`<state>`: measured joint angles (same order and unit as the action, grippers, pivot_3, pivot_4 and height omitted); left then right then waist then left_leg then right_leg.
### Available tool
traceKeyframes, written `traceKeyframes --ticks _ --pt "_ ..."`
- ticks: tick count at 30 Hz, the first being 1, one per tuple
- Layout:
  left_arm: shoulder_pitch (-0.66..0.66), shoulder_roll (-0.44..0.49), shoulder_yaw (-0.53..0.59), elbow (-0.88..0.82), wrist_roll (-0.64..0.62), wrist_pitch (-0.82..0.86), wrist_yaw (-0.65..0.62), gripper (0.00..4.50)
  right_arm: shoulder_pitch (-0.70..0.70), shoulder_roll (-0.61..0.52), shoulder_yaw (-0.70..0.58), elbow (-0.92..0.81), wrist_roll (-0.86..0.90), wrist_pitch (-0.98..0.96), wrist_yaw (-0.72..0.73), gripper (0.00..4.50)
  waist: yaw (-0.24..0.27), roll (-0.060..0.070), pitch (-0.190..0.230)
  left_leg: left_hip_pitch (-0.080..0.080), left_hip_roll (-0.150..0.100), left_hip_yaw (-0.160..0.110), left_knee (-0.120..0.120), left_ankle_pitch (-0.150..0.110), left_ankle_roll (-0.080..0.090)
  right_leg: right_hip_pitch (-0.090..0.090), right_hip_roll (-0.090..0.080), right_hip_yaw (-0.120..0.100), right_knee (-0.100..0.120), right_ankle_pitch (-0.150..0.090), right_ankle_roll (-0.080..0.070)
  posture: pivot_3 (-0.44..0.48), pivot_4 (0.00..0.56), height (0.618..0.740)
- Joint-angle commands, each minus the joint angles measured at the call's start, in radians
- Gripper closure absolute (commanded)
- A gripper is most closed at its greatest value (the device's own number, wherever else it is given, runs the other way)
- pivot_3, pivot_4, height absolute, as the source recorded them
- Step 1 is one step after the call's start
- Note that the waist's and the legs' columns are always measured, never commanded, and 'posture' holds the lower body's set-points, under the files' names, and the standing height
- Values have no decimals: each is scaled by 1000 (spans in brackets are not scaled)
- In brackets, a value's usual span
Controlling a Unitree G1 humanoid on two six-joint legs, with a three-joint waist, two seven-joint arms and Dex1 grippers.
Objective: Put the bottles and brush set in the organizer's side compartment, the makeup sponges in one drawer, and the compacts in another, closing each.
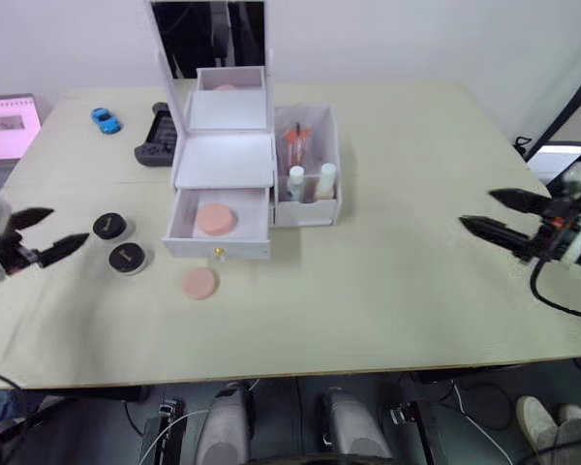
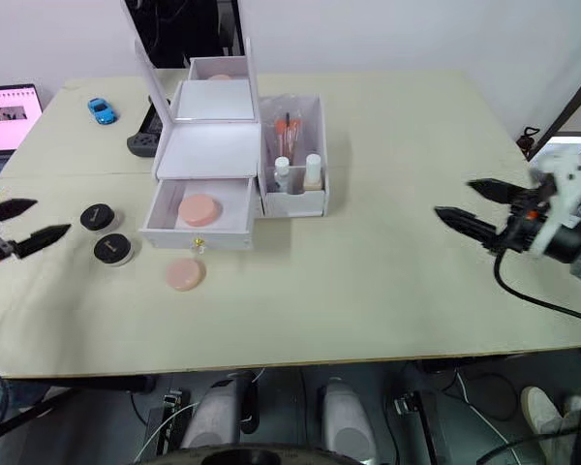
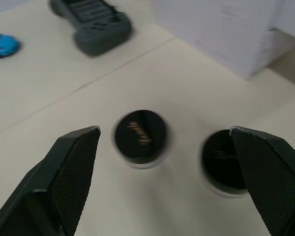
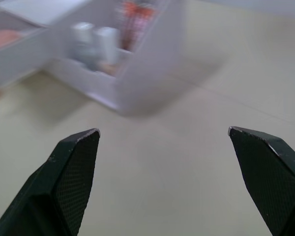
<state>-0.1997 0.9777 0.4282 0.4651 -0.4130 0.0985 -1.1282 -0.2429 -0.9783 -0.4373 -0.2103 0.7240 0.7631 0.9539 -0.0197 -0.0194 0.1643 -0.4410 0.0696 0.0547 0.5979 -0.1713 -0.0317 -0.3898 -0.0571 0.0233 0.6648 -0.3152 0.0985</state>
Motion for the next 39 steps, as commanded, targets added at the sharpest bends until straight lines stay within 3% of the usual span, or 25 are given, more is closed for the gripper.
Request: traceKeyframes --ticks 1,8,14,21,33,39 --pt "165 -25 93 -265 -59 76 36 60 -121 -75 87 -97 64 77 42 0 -2 0 0 0 0 0 0 0 0 0 0 0 0 0 0 0 150 740" --pt "485 -178 136 -639 -85 158 130 60 -447 -81 306 -107 81 173 79 0 6 0 -1 0 0 2 0 0 0 -2 -6 0 -1 -2 -4 0 150 740" --pt "548 -314 39 -854 -59 200 276 60 -584 -35 394 -136 129 230 125 0 10 -1 -2 0 -1 0 0 0 0 0 -9 0 -3 -3 -6 0 150 740" --pt "540 -405 -125 -940 36 243 430 60 -600 -40 410 -179 154 284 129 0 6 -1 -2 0 -2 1 0 0 0 0 -7 1 -3 -2 -5 0 150 740" --pt "449 -514 -298 -961 52 434 624 60 -487 -94 333 -220 145 238 149 0 9 0 -4 0 -3 1 1 0 0 1 -5 0 -3 -2 -4 0 150 740" --pt "372 -510 -348 -949 96 499 675 60 -488 -89 348 -219 131 211 137 0 13 3 -6 0 -3 0 3 0 0 2 -5 0 -2 -2 -5 0 150 740"
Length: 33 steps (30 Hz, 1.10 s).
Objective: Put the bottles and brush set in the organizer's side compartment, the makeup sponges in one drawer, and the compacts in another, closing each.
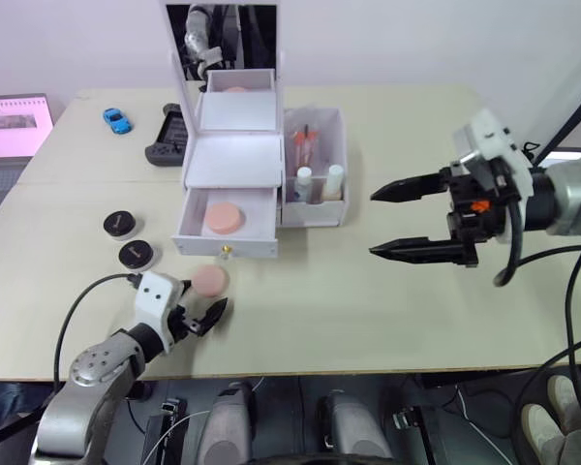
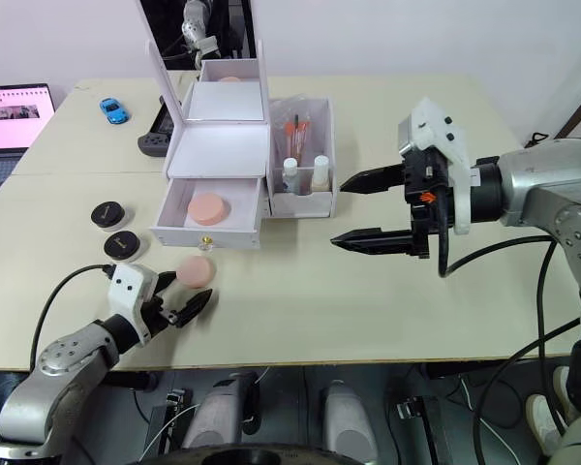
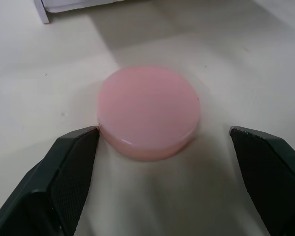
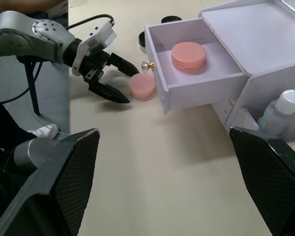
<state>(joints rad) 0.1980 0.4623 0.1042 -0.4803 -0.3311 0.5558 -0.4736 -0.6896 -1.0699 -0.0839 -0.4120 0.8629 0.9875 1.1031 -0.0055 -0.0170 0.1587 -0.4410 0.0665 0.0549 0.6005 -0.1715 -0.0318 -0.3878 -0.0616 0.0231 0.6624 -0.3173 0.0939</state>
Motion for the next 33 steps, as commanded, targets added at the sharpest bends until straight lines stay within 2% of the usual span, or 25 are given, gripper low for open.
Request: traceKeyframes --ticks 1,10,13,15,21,25,28,30,33 --pt "-39 2 -26 -6 12 57 28 60 -52 9 5 -14 -11 -12 -19 0 -2 1 0 0 0 0 0 0 0 0 0 0 0 0 0 0 150 740" --pt "-108 -13 -65 6 52 128 89 60 -50 22 11 -27 -18 -6 -52 0 -3 1 -1 0 0 0 0 0 0 0 0 0 0 0 1 0 150 740" --pt "-106 5 -60 -8 67 123 89 889 -46 16 10 -29 -18 -3 -53 0 -4 1 -1 0 0 -1 0 0 0 0 0 0 0 0 0 0 150 740" --pt "-106 10 -37 -10 60 118 84 1775 -45 13 11 -30 -17 -1 -50 0 -5 1 -1 0 0 -1 0 0 0 0 0 0 0 0 0 0 150 740" --pt "-72 122 123 -14 -15 85 -42 1810 -46 22 18 -36 -12 -1 -43 0 -10 0 -1 0 1 -1 -1 0 0 -2 1 0 0 0 0 0 150 740" --pt "-35 196 274 -7 -107 10 -189 1810 -49 31 25 -39 -6 -5 -30 0 -8 0 -1 0 1 -1 -2 0 0 -3 -1 0 0 0 -1 0 150 740" --pt "-27 283 439 51 -171 -31 -306 1810 -49 37 33 -42 1 -11 -13 0 -7 -1 0 -1 1 -1 -2 0 0 -3 -1 0 -1 -1 -2 0 150 740" --pt "-46 328 512 90 -217 -30 -354 1810 -50 38 36 -43 1 -14 -7 0 -8 -1 0 -1 1 -1 -2 0 0 -3 -1 0 -1 -2 -4 0 150 740" --pt "-139 402 546 138 -292 16 -395 1810 -57 51 34 -42 7 -8 -18 0 -4 -1 0 0 1 -1 -2 0 0 -3 -3 0 -1 -2 -4 0 150 740"
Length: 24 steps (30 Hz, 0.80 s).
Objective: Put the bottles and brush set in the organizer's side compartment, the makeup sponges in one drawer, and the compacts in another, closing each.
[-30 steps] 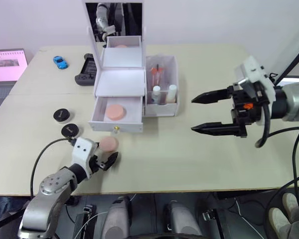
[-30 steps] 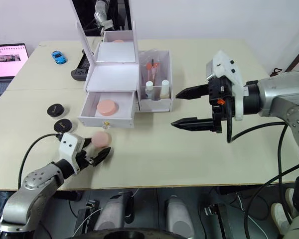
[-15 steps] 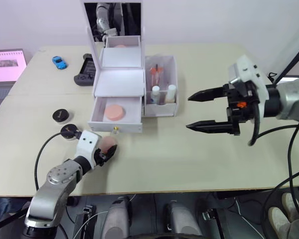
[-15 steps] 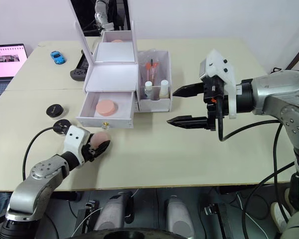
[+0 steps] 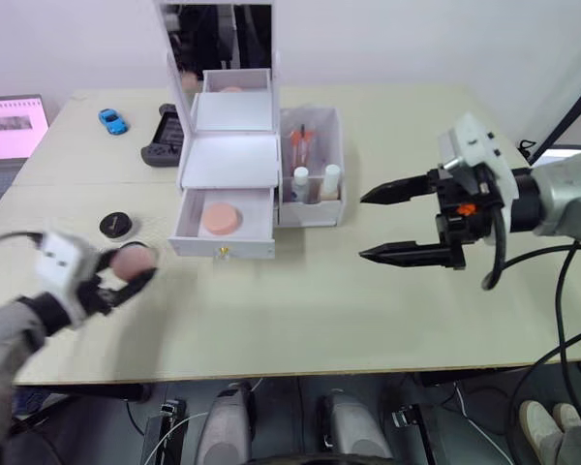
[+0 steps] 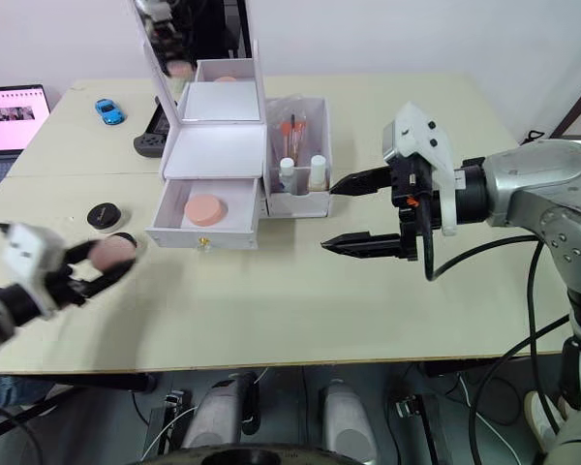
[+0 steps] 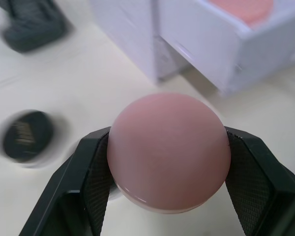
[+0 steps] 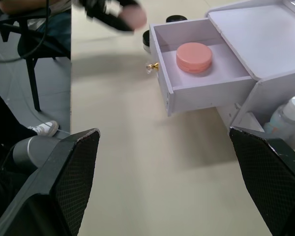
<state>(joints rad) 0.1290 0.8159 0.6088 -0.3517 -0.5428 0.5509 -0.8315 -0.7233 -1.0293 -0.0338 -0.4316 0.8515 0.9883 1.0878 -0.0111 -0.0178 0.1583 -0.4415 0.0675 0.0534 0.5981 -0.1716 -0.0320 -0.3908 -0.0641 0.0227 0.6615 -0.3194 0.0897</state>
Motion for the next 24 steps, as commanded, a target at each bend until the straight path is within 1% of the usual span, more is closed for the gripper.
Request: traceKeyframes --ticks 1,3,6,10,12,15,17,20,24 --pt "-108 66 38 15 -116 66 -30 1810 -25 14 -18 -24 23 -5 -5 0 2 0 0 0 0 0 0 0 0 0 0 0 0 0 0 0 150 740" --pt "-196 118 -15 7 -156 119 -38 1810 -22 16 -28 -31 33 0 -9 0 2 0 0 0 0 0 0 0 0 1 -1 0 -1 0 0 0 150 740" --pt "-349 166 -122 12 -182 171 -40 1810 -15 19 -51 -40 60 15 -29 0 -1 -1 0 -1 -1 0 0 0 0 1 -1 0 -1 0 0 0 150 740" --pt "-554 178 -315 51 -168 220 -66 1810 26 7 -104 -90 103 50 -83 0 -1 -1 0 -1 -1 2 0 0 0 1 2 0 0 2 4 0 150 740" --pt "-629 169 -404 80 -141 229 -88 1810 49 3 -134 -120 128 67 -116 0 -1 -1 0 -1 -1 1 0 0 0 1 4 0 1 2 5 0 150 740" --pt "-758 120 -551 145 -76 206 -121 1810 97 -9 -202 -171 180 99 -174 0 0 -1 0 -1 0 0 0 0 0 0 6 0 2 2 5 0 150 740" --pt "-820 89 -627 189 -28 188 -142 1810 129 -18 -243 -204 217 118 -212 0 1 -1 0 -1 0 -1 0 0 0 0 7 0 2 2 5 0 150 740" --pt "-874 45 -687 252 24 160 -160 1810 174 -30 -302 -247 292 144 -279 0 -1 -1 0 -1 0 -1 0 0 0 0 8 0 2 2 6 0 150 740" --pt "-901 15 -738 300 72 119 -217 1810 235 -60 -386 -294 399 159 -356 0 -2 -1 0 -1 0 -2 0 0 0 0 8 0 2 3 6 0 150 740"
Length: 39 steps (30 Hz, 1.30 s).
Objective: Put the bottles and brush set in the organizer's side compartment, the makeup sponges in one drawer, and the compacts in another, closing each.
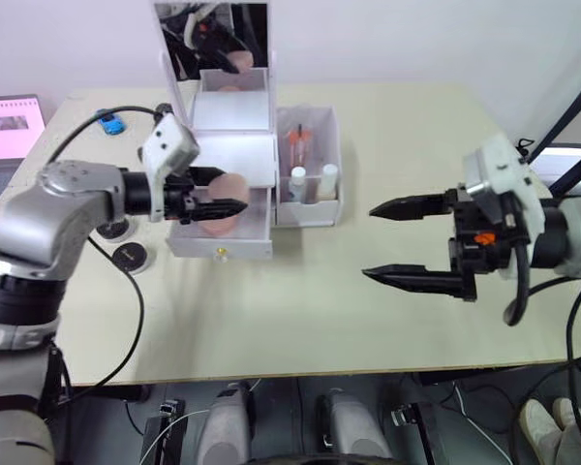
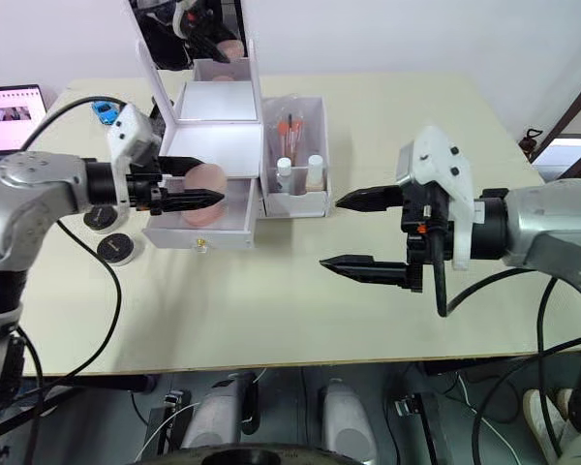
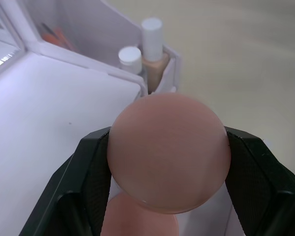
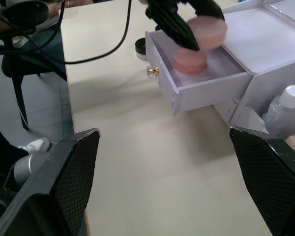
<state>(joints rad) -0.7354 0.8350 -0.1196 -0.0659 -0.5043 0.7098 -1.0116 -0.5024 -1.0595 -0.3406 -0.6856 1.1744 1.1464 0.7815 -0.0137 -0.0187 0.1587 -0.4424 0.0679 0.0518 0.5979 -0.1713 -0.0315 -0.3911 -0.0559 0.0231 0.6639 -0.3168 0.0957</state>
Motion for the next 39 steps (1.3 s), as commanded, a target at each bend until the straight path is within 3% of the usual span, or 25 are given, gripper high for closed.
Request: traceKeyframes --ticks 1,10,12,14,27,34,37,39 --pt "-43 -11 -18 23 44 -50 -46 1810 29 -38 -95 -49 96 -1 -67 0 3 0 0 0 0 0 0 0 0 0 0 0 0 0 0 0 150 740" --pt "-73 -67 -47 62 96 -80 -102 1810 120 -93 -150 -89 225 -57 -191 0 3 0 0 0 0 -1 2 0 0 2 0 0 0 0 0 0 150 740" --pt "-69 -72 -45 64 105 -83 -102 766 131 -105 -151 -89 236 -70 -204 0 3 0 0 0 0 -1 2 0 0 2 0 0 0 0 0 0 150 740" --pt "-69 -78 -40 66 108 -78 -103 14 141 -116 -151 -89 243 -83 -212 0 2 0 0 0 0 -1 2 0 0 2 0 0 0 0 0 0 150 740" --pt "-55 -49 33 32 100 -56 -73 14 144 -158 -108 -53 220 -152 -178 0 2 0 0 0 0 -2 2 0 0 2 0 0 0 0 0 0 150 740" --pt "37 6 199 -103 -54 45 -97 14 97 -162 -39 -18 142 -190 -116 0 -3 0 0 0 0 -2 2 0 0 2 0 0 0 0 0 0 150 740" --pt "165 37 329 -182 -118 49 -95 892 58 -145 2 9 75 -229 -85 0 -4 0 0 0 1 -1 1 0 0 1 0 0 0 0 0 0 150 740" --pt "273 55 397 -222 -141 33 -110 1866 26 -133 30 36 42 -246 -75 0 -7 0 0 0 1 -1 1 0 0 1 0 0 0 0 0 0 150 740"
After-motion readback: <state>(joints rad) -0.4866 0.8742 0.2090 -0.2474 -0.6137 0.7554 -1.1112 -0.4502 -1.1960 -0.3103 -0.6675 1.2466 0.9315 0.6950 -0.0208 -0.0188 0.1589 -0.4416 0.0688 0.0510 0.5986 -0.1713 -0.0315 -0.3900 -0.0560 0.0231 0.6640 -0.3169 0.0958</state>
